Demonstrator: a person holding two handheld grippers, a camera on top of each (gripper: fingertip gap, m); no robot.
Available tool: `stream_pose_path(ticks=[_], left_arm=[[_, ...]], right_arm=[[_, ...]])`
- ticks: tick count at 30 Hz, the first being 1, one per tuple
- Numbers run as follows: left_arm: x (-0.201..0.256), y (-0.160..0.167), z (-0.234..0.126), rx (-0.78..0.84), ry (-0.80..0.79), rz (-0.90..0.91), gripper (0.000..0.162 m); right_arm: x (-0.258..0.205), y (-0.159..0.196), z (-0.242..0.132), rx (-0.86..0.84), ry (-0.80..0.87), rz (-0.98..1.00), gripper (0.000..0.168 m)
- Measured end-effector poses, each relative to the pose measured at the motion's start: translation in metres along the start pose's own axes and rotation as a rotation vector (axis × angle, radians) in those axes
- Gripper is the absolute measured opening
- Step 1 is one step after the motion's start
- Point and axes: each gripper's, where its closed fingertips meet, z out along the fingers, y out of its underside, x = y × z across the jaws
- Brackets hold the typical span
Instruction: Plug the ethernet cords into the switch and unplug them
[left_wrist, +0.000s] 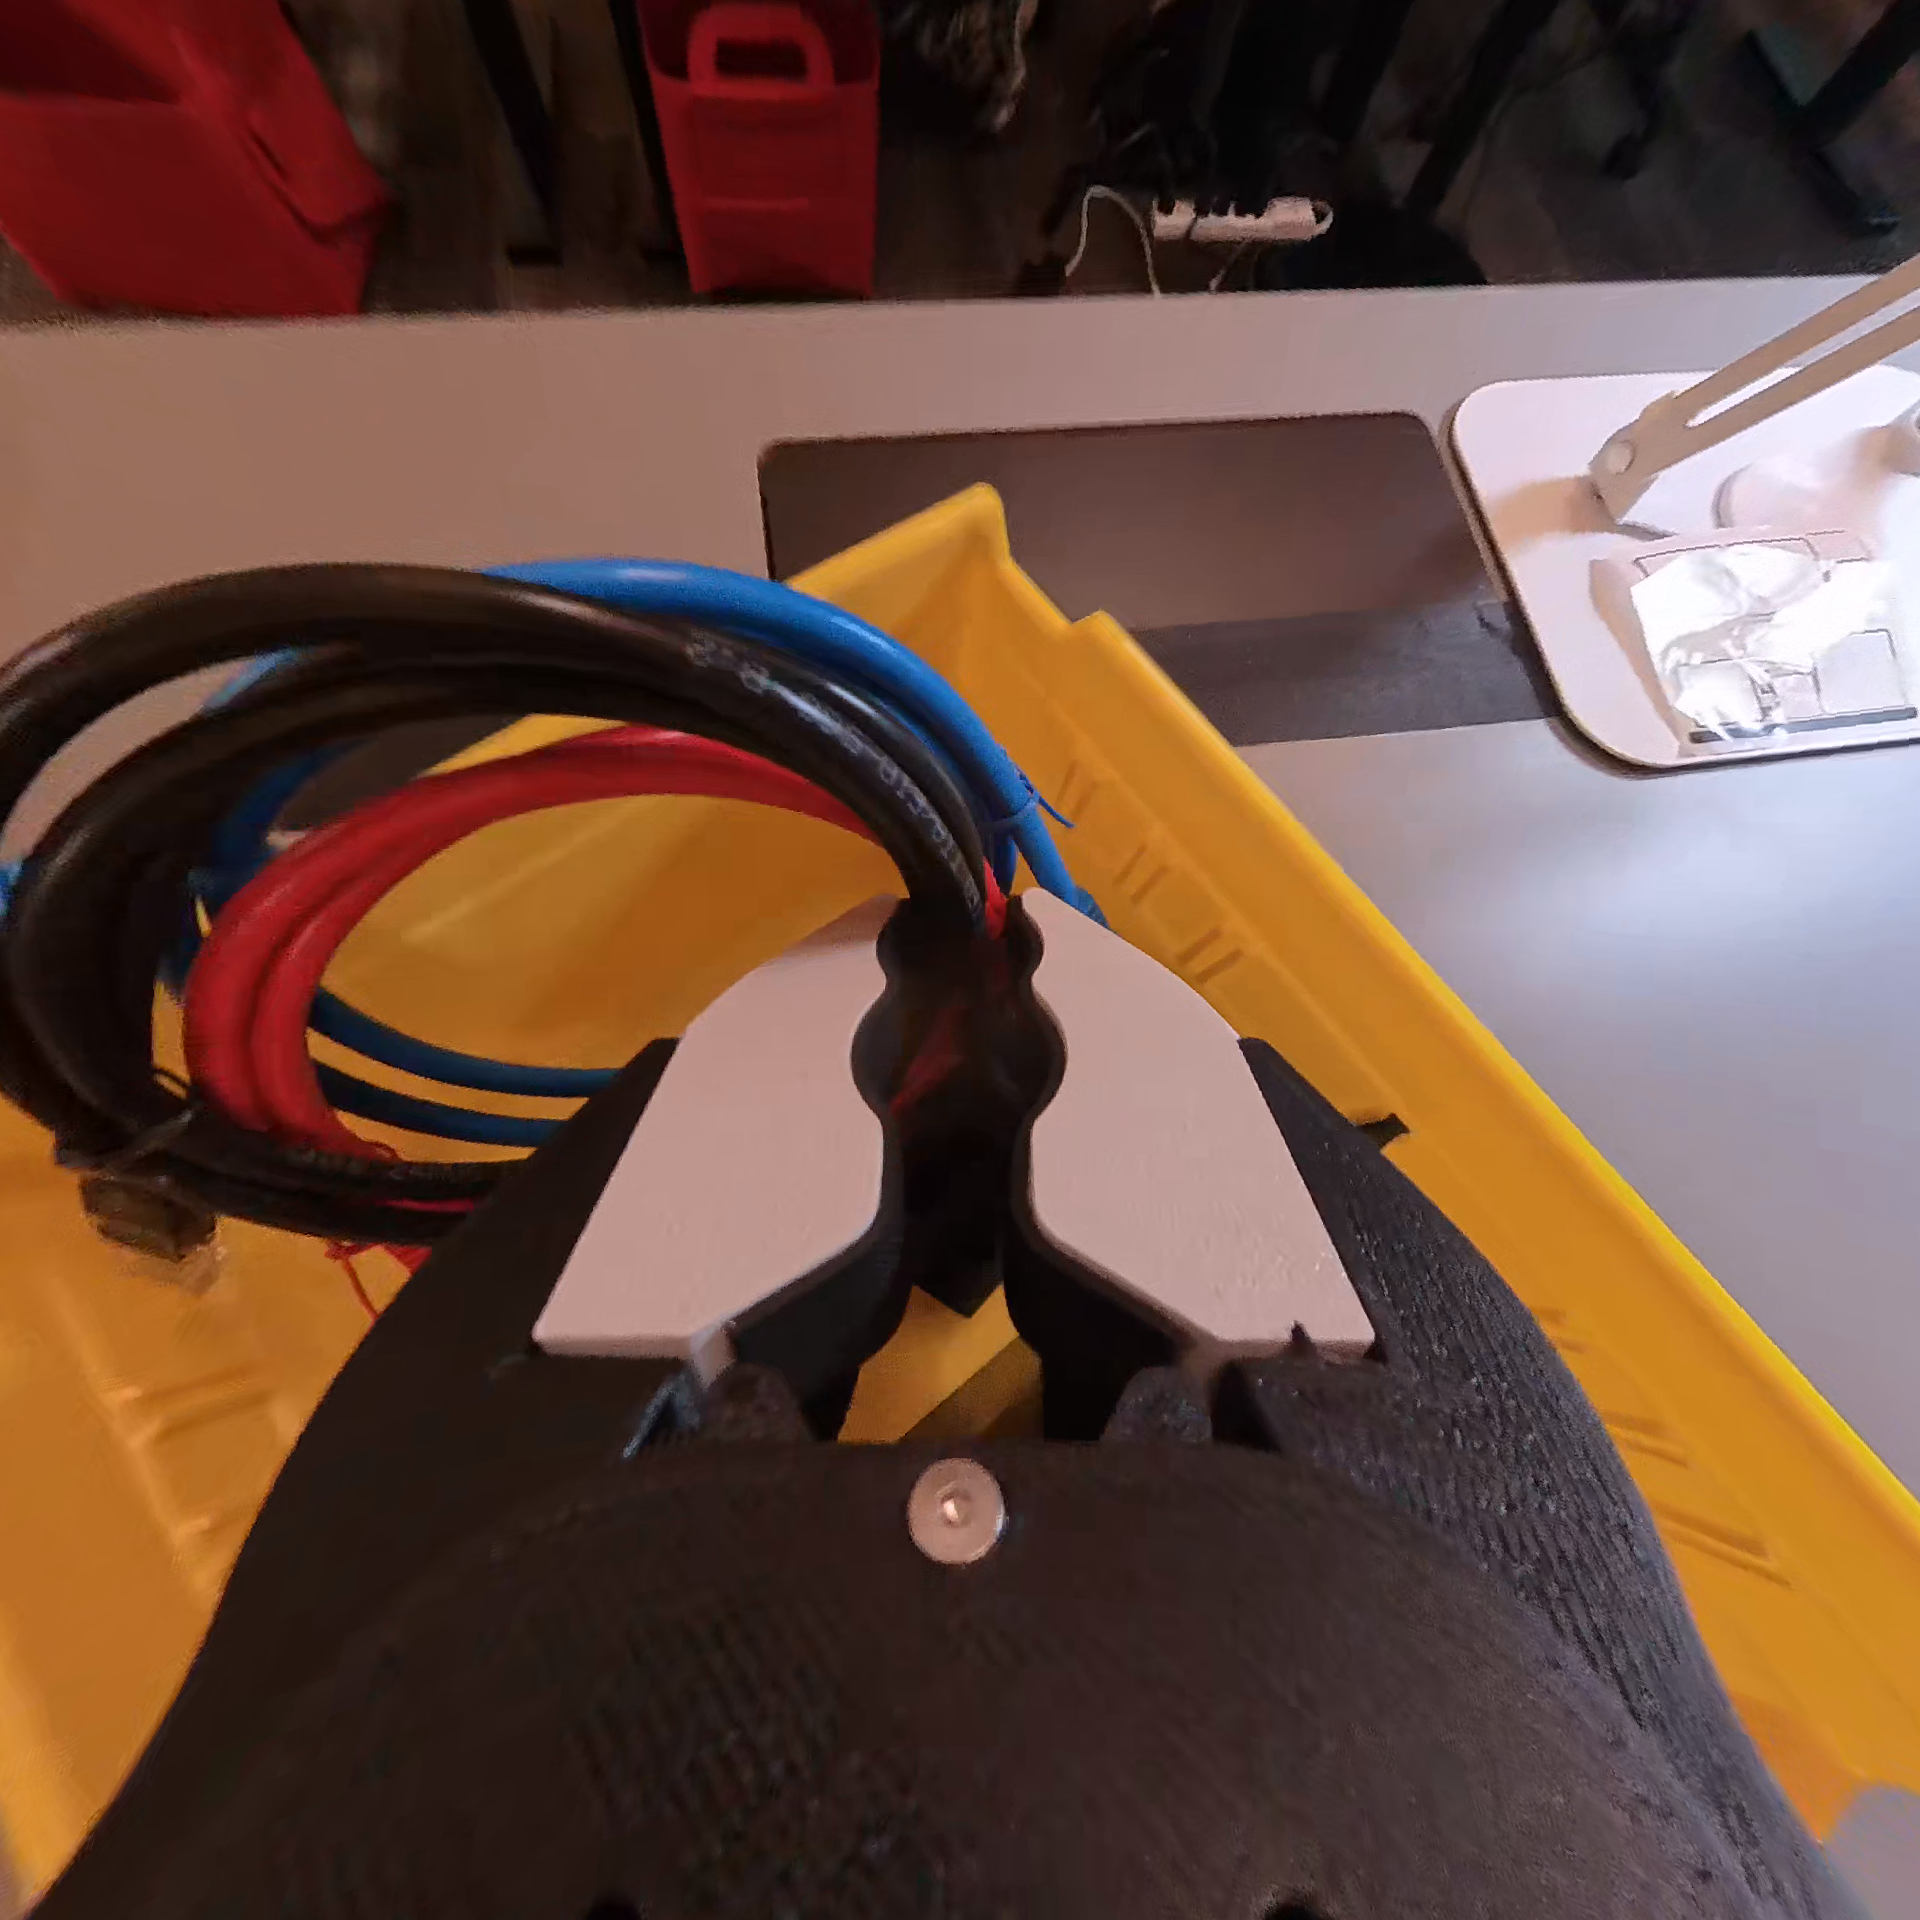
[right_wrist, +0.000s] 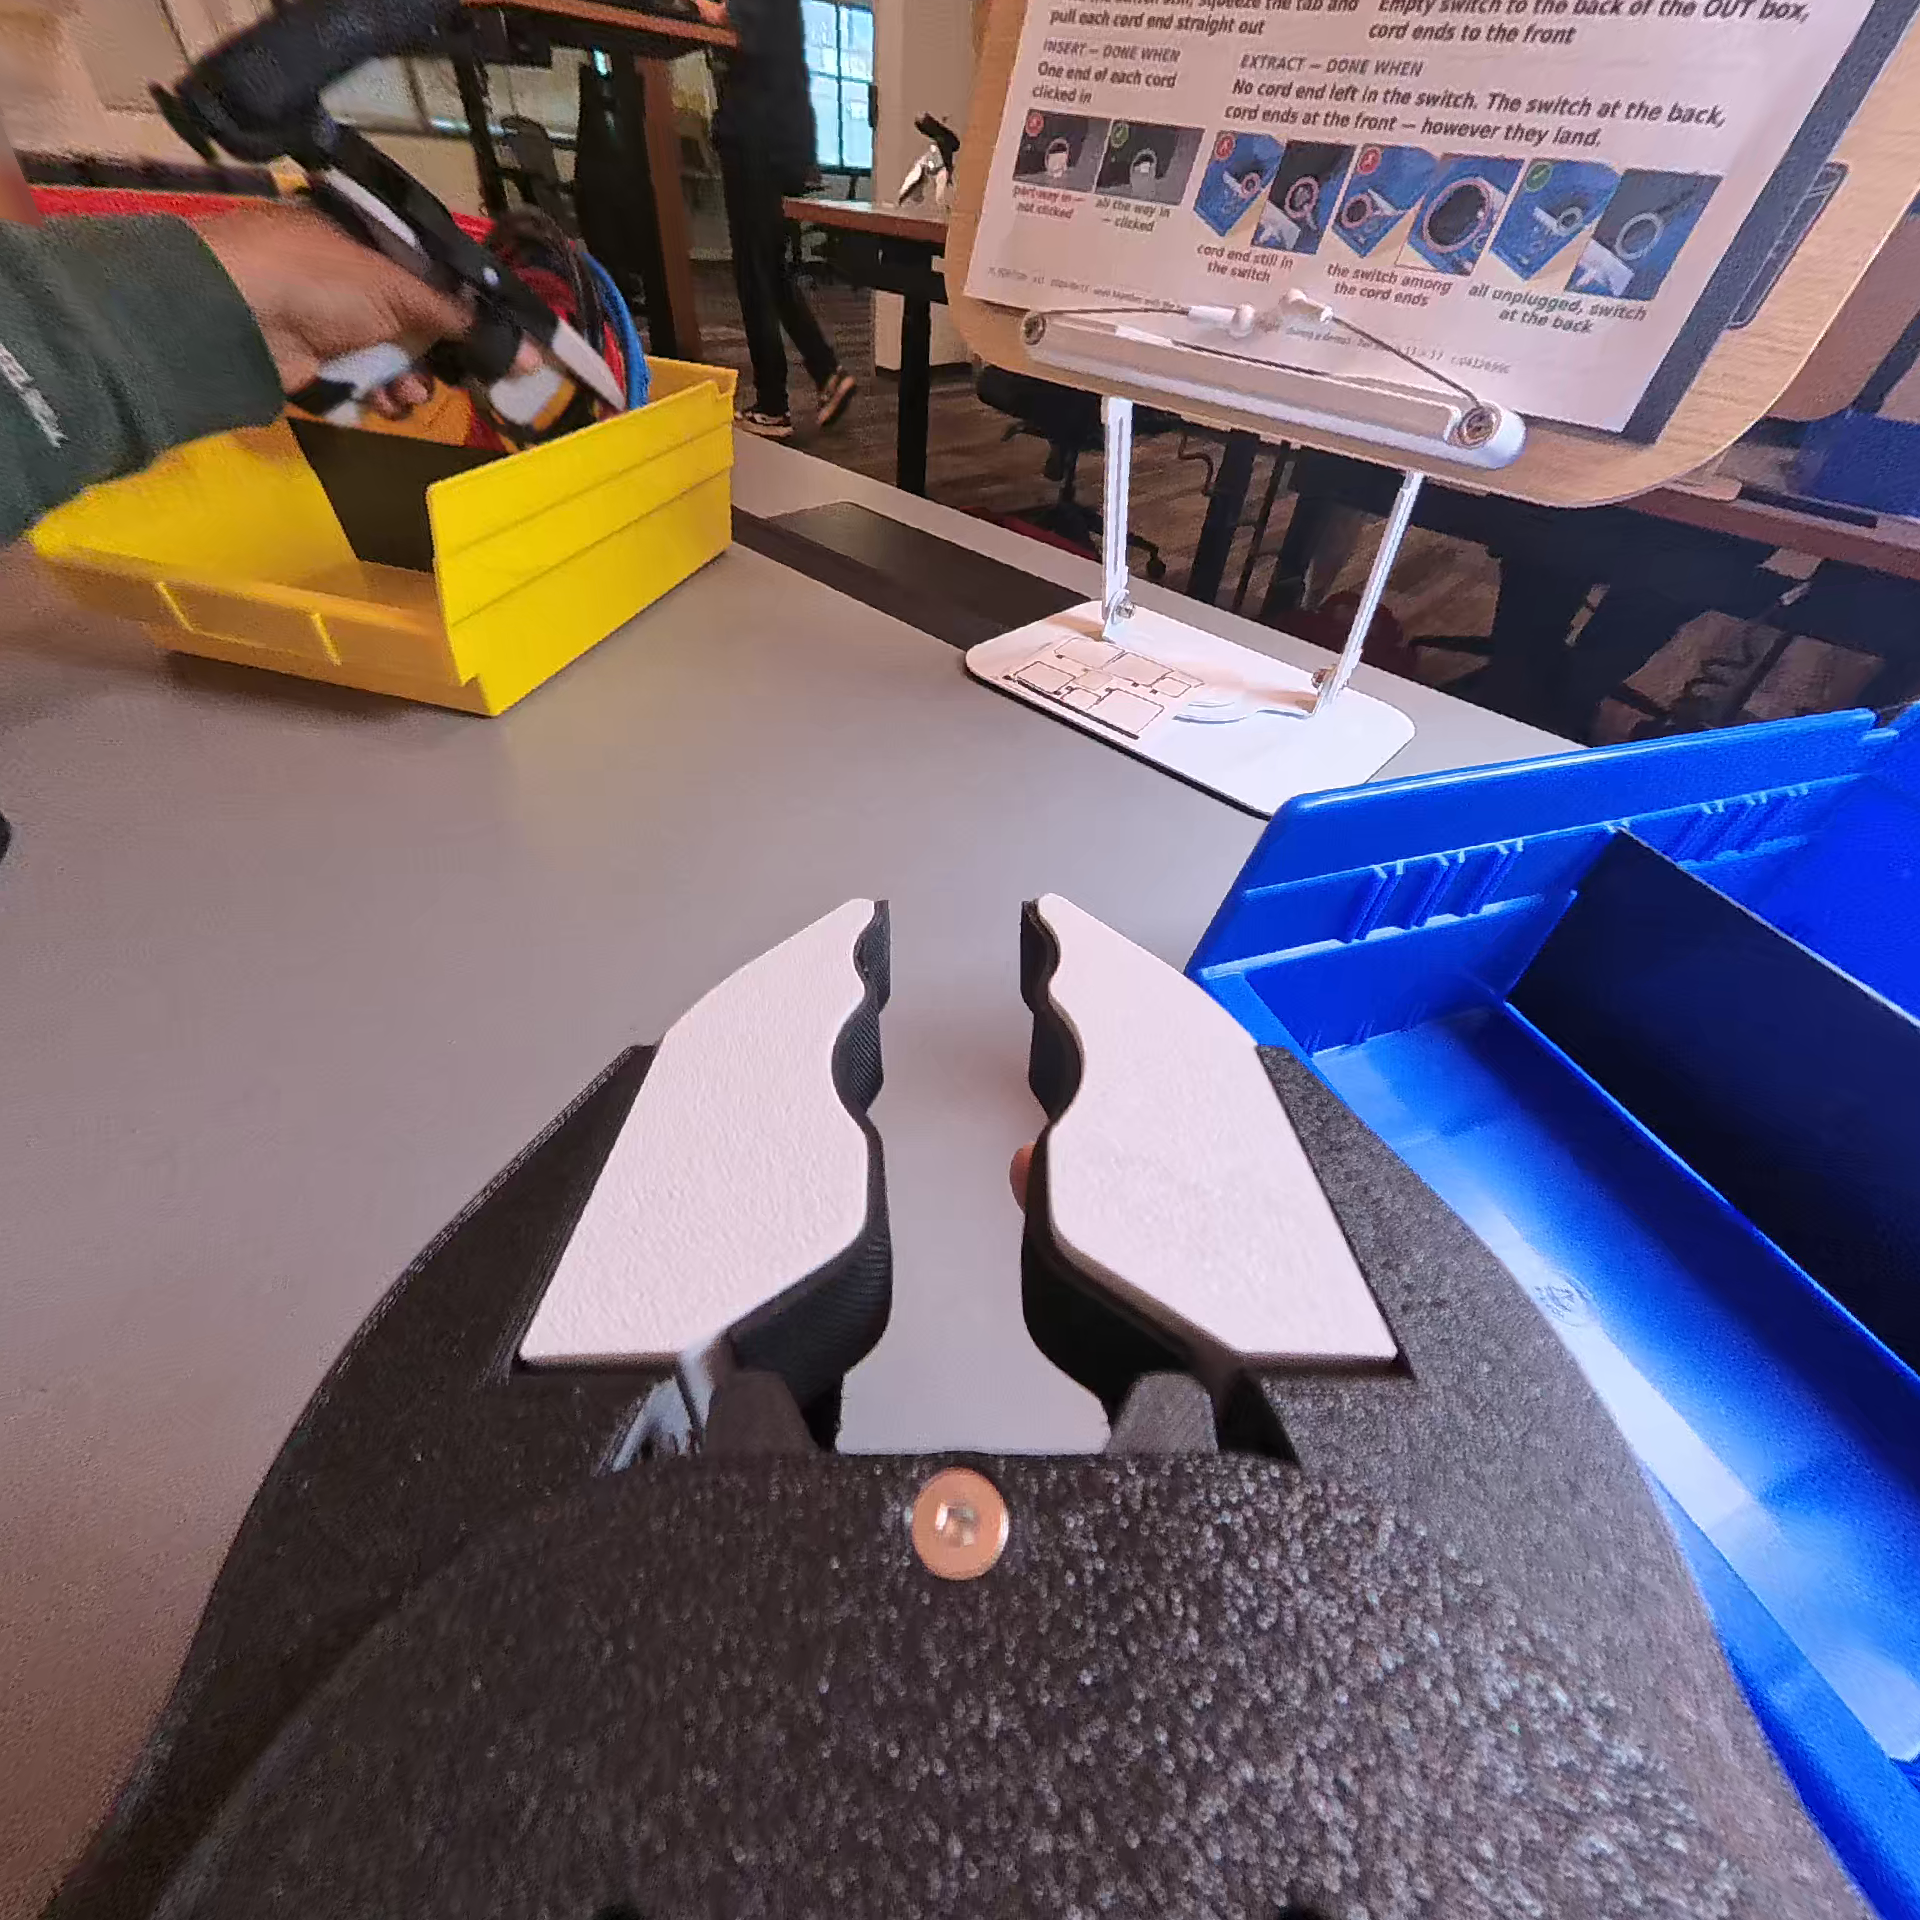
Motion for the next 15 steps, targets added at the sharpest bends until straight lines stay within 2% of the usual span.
stream_pose_path(ticks=[1, 5, 9, 12, 15], left_arm=[[0.000, -0.008, -0.010, 0.036, -0.013, 0.022, 0.016], [0.018, -0.058, -0.070, 0.225, 0.001, 0.097, 0.015], [0.085, -0.090, -0.140, 0.356, 0.122, 0.258, 0.015], [0.162, -0.080, -0.173, 0.379, 0.252, 0.437, 0.015], [0.243, -0.041, -0.187, 0.347, 0.427, 0.590, 0.015]], right_arm=[[0.000, 0.000, 0.000, 0.001, 0.002, -0.008, 0.024], [-0.003, -0.008, -0.002, 0.039, -0.007, -0.008, 0.024], [-0.013, -0.021, 0.000, 0.075, -0.039, -0.028, 0.035], [-0.037, -0.035, 0.008, 0.044, -0.107, -0.068, 0.043], [-0.073, -0.047, 0.017, -0.003, -0.186, -0.187, 0.047]])
